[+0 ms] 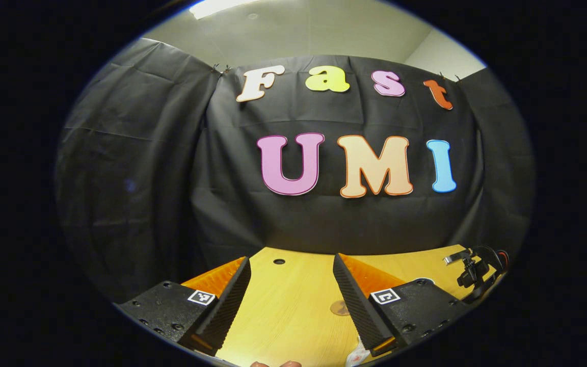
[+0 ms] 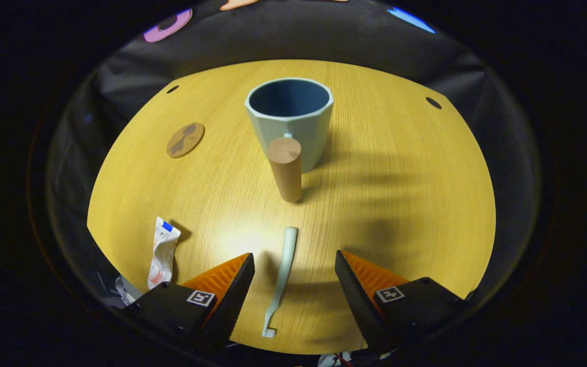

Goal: Put the toothbrush and toothpaste on the desktop into the cup, then pick up the cup and place it on the coaster on the desktop.

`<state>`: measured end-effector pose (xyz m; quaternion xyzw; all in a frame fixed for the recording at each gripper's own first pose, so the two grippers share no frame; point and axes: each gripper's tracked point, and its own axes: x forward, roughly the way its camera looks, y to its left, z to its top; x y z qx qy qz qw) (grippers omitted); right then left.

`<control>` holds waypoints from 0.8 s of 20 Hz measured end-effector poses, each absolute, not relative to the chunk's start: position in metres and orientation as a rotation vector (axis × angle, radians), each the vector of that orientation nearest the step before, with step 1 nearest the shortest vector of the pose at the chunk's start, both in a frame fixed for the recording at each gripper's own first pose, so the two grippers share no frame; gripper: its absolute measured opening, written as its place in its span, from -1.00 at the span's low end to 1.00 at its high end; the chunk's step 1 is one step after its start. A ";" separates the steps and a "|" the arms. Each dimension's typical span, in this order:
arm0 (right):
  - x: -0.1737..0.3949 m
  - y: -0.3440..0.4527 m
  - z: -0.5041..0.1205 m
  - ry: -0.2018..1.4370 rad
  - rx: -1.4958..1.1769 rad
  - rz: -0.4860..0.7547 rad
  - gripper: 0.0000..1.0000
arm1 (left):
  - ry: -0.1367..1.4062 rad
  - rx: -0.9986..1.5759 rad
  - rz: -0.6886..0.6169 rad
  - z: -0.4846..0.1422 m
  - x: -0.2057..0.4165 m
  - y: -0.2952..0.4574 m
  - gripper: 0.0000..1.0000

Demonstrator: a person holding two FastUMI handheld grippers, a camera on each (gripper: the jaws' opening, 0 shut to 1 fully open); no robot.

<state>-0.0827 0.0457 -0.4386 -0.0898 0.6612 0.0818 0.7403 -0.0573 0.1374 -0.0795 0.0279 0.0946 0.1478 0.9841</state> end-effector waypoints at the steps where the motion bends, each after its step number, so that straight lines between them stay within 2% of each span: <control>1: -0.087 0.046 -0.442 1.480 -0.203 0.183 0.97 | 0.201 0.054 0.298 -0.083 -0.057 0.137 0.88; 4: -0.096 0.048 -0.451 1.536 -0.235 0.210 0.92 | 0.239 0.054 0.293 -0.097 -0.057 0.136 0.89; 6: -0.095 0.047 -0.454 1.539 -0.281 0.226 0.97 | 0.254 0.061 0.288 -0.103 -0.057 0.135 0.89; 10: -0.094 0.050 -0.454 1.547 -0.326 0.258 0.82 | 0.273 0.059 0.263 -0.112 -0.055 0.127 0.89; 11: -0.095 0.050 -0.456 1.542 -0.330 0.266 0.70 | 0.282 0.056 0.253 -0.116 -0.054 0.123 0.89; 12: -0.095 0.051 -0.456 1.537 -0.333 0.279 0.46 | 0.290 0.054 0.244 -0.120 -0.054 0.120 0.89; 13: -0.095 0.052 -0.454 1.532 -0.338 0.292 0.32 | 0.298 0.053 0.233 -0.124 -0.054 0.117 0.89; 14: -0.096 0.053 -0.453 1.523 -0.335 0.304 0.04 | 0.311 0.051 0.219 -0.129 -0.053 0.112 0.89; 15: -0.099 0.052 -0.454 1.516 -0.330 0.300 -0.14 | 0.323 0.051 0.205 -0.134 -0.052 0.106 0.89; 16: -0.098 0.053 -0.454 1.508 -0.330 0.306 -0.56 | 0.339 0.052 0.188 -0.140 -0.051 0.101 0.89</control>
